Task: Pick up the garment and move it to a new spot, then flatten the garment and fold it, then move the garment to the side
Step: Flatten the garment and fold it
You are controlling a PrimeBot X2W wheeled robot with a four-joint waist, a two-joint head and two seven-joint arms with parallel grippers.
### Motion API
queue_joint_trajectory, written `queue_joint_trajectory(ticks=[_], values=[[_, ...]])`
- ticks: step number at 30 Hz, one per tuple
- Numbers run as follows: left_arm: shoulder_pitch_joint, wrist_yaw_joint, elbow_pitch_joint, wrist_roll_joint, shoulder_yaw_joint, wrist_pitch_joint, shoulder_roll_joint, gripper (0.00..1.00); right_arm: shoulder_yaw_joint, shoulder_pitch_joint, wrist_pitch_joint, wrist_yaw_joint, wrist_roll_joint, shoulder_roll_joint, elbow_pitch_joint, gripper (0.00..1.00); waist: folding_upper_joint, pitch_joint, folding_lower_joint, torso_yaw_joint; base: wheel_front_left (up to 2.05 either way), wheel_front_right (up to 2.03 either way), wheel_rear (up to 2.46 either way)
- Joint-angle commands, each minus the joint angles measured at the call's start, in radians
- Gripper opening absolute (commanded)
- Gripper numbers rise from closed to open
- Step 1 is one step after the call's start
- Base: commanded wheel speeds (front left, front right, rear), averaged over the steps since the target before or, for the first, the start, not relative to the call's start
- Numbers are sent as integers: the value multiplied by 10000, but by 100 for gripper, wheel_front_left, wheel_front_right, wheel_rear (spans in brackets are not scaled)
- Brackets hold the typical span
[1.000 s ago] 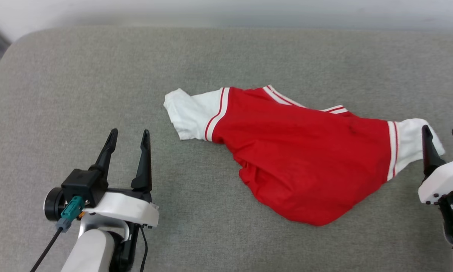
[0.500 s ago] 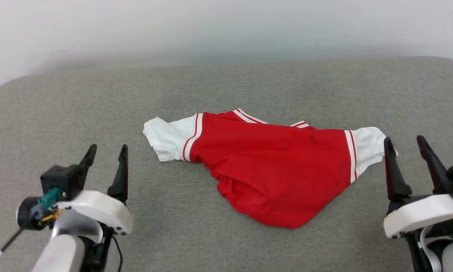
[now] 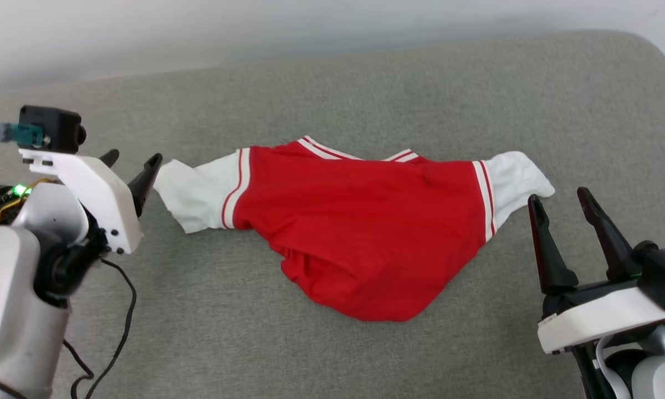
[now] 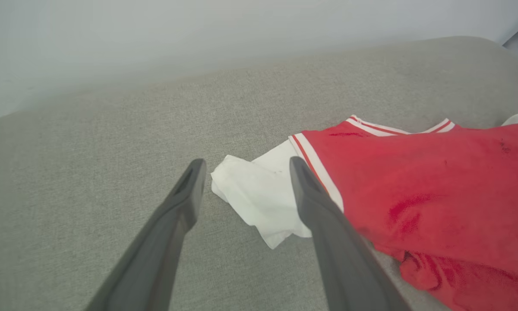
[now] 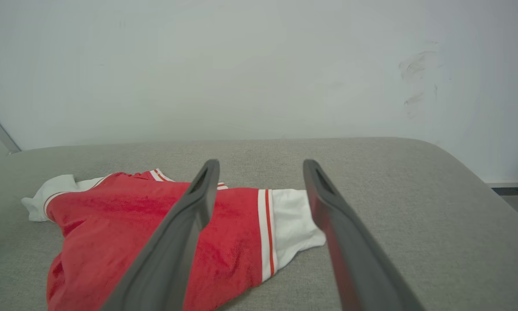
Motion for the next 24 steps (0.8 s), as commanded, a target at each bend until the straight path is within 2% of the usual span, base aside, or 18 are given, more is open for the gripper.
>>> queue_joint_trajectory(ticks=[1,6,11,16,20,21,24], values=[[-293,-123,262,-212,-83,490,139,100,18,-182,-97,-3,111,43,-19,100,0,486,0,-350,0,0,0],[-1120,-327,1278,-942,-290,2160,438,100,61,-420,-368,-3,395,46,239,100,0,1124,0,-648,0,0,0],[-1726,-431,2159,-1220,-461,2876,661,100,182,-688,-696,-3,717,46,615,100,0,1634,0,-883,0,0,0],[-1977,-499,3073,-1466,-746,3572,612,100,255,-922,-929,-3,871,45,1006,100,0,1898,0,-1045,0,0,0],[-1760,-500,3671,-1732,-1104,4328,332,100,222,-1044,-1057,-1,980,44,1270,100,0,1924,0,-1103,0,0,0],[-1747,-537,3823,-1787,-1242,4156,122,0,168,-1074,-1062,-3,1063,45,1394,100,0,1921,0,-1087,0,0,0],[-1787,-561,3760,-1616,-1251,3337,108,0,77,-1152,-949,-1,1187,45,1453,100,0,1822,0,-1018,0,0,0]])
